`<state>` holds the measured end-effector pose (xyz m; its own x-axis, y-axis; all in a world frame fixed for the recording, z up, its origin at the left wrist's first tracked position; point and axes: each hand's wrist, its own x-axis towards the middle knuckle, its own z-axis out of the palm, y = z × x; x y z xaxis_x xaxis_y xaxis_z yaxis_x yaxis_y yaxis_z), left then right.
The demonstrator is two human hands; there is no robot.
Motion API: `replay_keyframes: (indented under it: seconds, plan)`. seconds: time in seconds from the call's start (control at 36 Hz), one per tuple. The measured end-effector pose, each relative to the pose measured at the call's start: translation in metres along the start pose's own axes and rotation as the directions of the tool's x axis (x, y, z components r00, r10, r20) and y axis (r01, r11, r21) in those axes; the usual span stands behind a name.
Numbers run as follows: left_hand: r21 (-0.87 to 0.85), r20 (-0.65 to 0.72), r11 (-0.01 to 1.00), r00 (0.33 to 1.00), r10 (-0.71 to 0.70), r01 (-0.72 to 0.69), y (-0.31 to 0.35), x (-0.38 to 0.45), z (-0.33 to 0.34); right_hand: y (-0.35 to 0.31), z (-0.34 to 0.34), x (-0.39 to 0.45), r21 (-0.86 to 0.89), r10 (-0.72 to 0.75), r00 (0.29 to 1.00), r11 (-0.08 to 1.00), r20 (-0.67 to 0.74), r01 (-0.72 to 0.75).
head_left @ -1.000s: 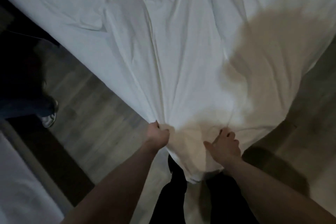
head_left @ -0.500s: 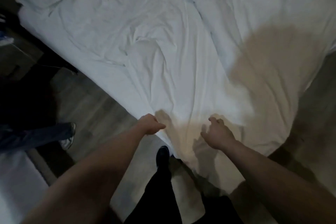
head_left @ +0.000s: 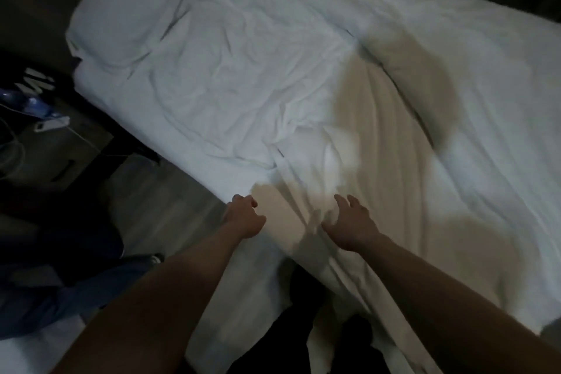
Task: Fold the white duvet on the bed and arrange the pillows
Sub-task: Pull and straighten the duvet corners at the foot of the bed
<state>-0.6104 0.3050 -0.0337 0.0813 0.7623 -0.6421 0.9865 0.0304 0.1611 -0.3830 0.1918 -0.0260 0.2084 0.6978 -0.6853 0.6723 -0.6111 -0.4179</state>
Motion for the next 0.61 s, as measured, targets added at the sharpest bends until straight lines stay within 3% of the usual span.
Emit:
replay_keyframes:
  seconds: [0.22, 0.61]
  plan:
    - [-0.066, -0.104, 0.996, 0.992, -0.068, 0.061, -0.04, 0.024, -0.066, -0.069, -0.019, 0.027, -0.041, -0.14, 0.99, 0.989, -0.016, 0.139]
    - [0.003, -0.145, 0.999, 0.989, -0.037, 0.038, -0.112, 0.127, -0.193, -0.194, -0.04, 0.106, -0.133, -0.132, 0.99, 0.983, -0.058, 0.123]
